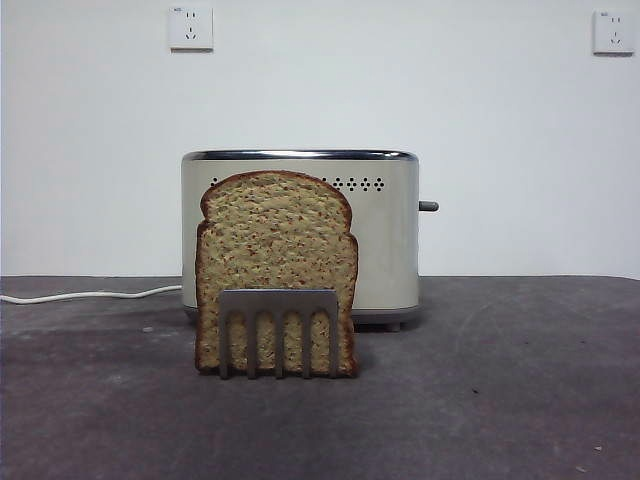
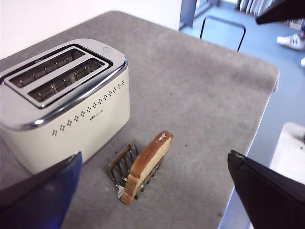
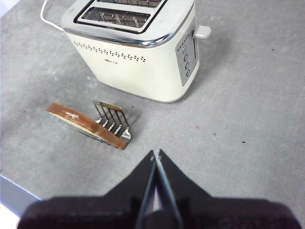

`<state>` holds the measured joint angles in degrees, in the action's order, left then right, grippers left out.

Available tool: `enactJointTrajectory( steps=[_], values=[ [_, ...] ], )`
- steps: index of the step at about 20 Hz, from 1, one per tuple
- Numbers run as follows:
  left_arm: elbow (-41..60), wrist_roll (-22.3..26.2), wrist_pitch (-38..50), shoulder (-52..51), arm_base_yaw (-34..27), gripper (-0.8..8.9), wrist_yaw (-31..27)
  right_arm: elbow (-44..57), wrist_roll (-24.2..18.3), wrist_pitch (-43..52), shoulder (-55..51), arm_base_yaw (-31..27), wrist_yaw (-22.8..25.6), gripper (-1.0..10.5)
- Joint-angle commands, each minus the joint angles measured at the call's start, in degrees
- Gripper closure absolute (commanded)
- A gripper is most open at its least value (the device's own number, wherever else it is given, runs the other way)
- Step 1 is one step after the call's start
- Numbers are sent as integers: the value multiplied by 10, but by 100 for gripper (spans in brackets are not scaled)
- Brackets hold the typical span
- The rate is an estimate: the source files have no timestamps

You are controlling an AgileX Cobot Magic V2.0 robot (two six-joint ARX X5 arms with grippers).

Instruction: Pick up a slice of bread from the rack,put the bread on the toaster,press the button

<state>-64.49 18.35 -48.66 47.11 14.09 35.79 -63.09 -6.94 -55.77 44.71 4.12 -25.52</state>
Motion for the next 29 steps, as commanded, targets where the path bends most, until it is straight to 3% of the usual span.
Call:
enactJointTrajectory(
  steps=[1, 8, 12, 20, 21, 26, 29],
  values=[
    [-36, 51, -10, 51, 47, 181, -30, -1, -5, 0, -1, 1, -1, 958],
    [-94, 173, -29, 213, 223, 182, -218, -1, -5, 0, 7, 1, -1, 958],
    [-94, 224, -23, 294, 290, 184, -304, -1, -4, 0, 10, 1, -1, 958],
    [-94, 240, 10, 408, 305, 191, -314, -1, -4, -1, 10, 1, -1, 958],
    [-94, 240, 12, 412, 305, 236, -314, -1, -4, -1, 10, 1, -1, 958],
    [-94, 239, 17, 419, 305, 703, -313, -1, -4, -1, 10, 1, -2, 958],
    [-94, 239, 16, 419, 304, 822, -313, -1, -4, -1, 10, 1, -2, 958]
  ],
)
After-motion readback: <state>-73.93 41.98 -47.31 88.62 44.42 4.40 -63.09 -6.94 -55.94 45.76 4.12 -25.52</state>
